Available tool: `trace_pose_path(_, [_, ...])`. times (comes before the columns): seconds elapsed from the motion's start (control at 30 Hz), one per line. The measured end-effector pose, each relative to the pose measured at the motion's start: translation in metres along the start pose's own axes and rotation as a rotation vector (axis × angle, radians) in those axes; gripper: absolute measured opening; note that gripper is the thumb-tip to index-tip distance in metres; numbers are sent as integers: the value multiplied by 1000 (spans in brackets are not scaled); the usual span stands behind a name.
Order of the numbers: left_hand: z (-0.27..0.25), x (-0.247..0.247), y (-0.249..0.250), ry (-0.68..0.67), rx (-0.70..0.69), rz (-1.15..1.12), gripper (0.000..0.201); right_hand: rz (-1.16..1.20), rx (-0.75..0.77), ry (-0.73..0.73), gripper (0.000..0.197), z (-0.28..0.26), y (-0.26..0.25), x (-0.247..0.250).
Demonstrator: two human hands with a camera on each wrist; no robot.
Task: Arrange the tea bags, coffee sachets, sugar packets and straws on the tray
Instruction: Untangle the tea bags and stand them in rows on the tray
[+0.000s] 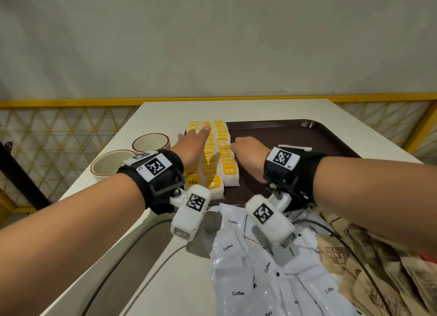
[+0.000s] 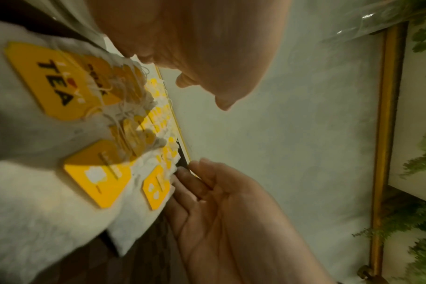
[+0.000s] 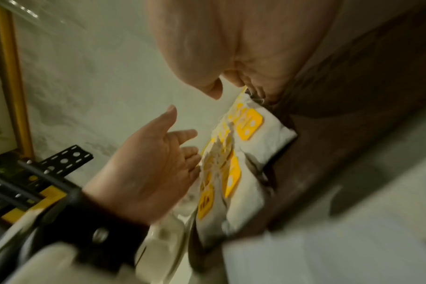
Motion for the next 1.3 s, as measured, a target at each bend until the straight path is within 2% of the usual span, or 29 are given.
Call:
trace_pose_path(0.1, [4, 3, 4, 21, 54, -15, 78, -227, 63, -21, 30, 18, 2, 15])
trace_pose_path(0.2, [11, 4, 9, 42, 71, -6, 71, -192, 43, -13, 25, 37, 6, 14])
trace_pose_path(0.27, [14, 3, 11, 42, 64, -14, 69, -159, 11, -43, 6, 49, 9, 12])
trace_pose_path(0.33, [15, 3, 12, 32, 62, -31, 68, -151, 51, 6, 28, 62, 13, 11])
trace_pose_path(0.47, [15, 2, 14, -2, 25, 18, 61, -140, 10, 3, 42, 64, 8, 11])
trace_pose_path(0.53, [17, 2, 16, 6, -4, 79, 56, -105, 7, 20, 32, 67, 10, 13])
trace_pose_path(0.6, [20, 6, 18, 45, -36, 133, 53, -126, 40, -35, 9, 68, 13, 15])
trace_pose_path(0.63, [22, 8, 21, 66, -66, 170, 50, -160, 39, -60, 19, 69, 18, 17])
trace_pose_path(0.67, [23, 11, 26, 79, -102, 224, 44, -130, 46, -57, 27, 64, 18, 18])
trace_pose_path(0.73, [24, 14, 39, 93, -160, 355, 32, 131, -36, -124, 34, 59, 16, 21])
trace_pose_path(0.8, [28, 15, 50, 129, -184, 510, 28, 232, -46, -90, 38, 57, 19, 24])
trace_pose_path(0.93, [49, 7, 60, 202, -180, 827, 29, 433, -75, -108, 40, 53, 11, 22])
trace_pose_path(1.0, [61, 1, 60, 203, -157, 948, 36, 523, -112, -60, 40, 56, 12, 21])
trace_pose_path(1.13, [72, -6, 61, 226, -161, 1060, 37, 625, -171, -69, 41, 56, 8, 19])
trace_pose_path(1.3, [74, -9, 65, 216, -180, 1102, 40, 597, -160, -121, 43, 54, 7, 22])
Point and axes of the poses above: each hand's wrist, its own z-axis towards the middle knuckle, its own x-axis out of the back of the hand, y = z × x, the point moved 2 cm from there along z, towards the middle knuckle, and after that the axes turned 13 degrees about x, right-handed, at the moved point
